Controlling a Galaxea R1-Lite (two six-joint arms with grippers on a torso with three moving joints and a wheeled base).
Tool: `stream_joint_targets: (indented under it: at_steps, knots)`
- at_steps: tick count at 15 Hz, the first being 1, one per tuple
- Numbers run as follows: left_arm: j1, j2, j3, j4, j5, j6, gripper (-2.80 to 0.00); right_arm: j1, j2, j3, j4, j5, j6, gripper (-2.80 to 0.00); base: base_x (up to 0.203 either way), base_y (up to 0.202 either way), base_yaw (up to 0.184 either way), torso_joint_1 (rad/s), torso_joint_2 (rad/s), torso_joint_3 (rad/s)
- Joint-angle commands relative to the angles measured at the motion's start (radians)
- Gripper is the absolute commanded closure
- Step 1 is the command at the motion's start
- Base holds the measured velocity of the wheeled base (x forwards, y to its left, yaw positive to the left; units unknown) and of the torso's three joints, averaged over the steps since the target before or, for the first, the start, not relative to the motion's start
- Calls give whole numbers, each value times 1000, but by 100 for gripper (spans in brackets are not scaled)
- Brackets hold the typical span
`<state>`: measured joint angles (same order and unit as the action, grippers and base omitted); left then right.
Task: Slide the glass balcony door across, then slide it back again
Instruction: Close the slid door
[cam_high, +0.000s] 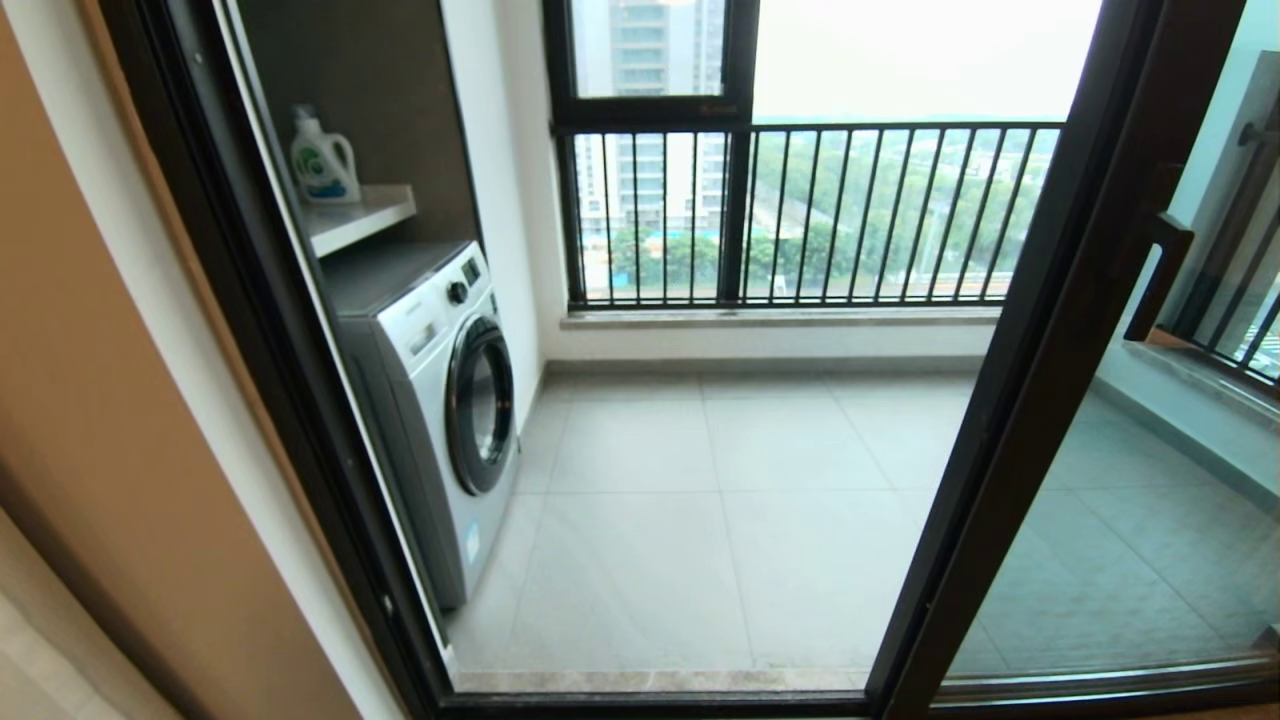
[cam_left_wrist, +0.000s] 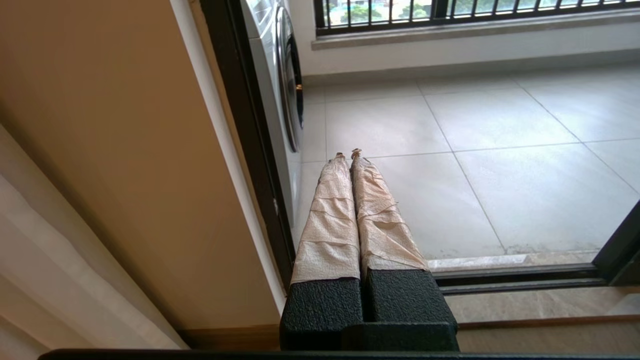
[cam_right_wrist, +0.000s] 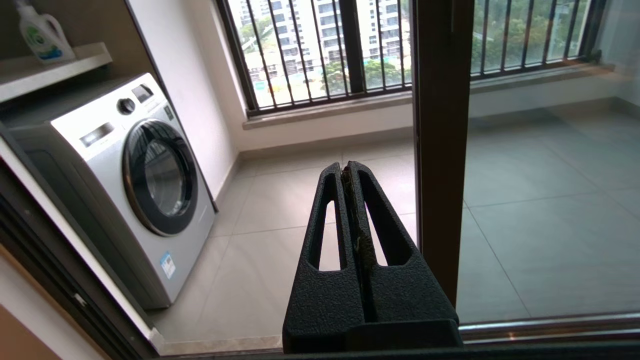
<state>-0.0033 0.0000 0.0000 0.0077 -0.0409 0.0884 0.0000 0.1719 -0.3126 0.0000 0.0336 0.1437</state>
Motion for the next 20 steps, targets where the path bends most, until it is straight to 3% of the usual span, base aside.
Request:
stream_joint_targets:
  at_steps: [1, 8, 10, 13, 17, 20]
  knots:
    - [0, 0, 0, 0, -1, 1, 0, -1, 220, -146, 2, 3, 7, 0, 0, 0, 0, 0, 0, 0]
    - [0, 2, 0, 0, -1, 1, 0, -8, 829, -572, -26, -12, -33, 0, 0, 0, 0, 0, 0, 0]
    - [0, 2, 0, 1, -1, 1, 0, -15, 959, -675, -26, -57, -89, 0, 0, 0, 0, 0, 0, 0]
    - [0, 2, 0, 0, -1, 1, 0, -31, 1070, -733, -17, -213, -187, 0, 0, 0, 0, 0, 0, 0]
    - [0, 2, 0, 0, -1, 1, 0, -194, 1096, -771, -1, -211, -190, 0, 0, 0, 0, 0, 0, 0]
    - [0, 2, 0, 0, -1, 1, 0, -322, 1097, -807, 1, -165, -191, 0, 0, 0, 0, 0, 0, 0]
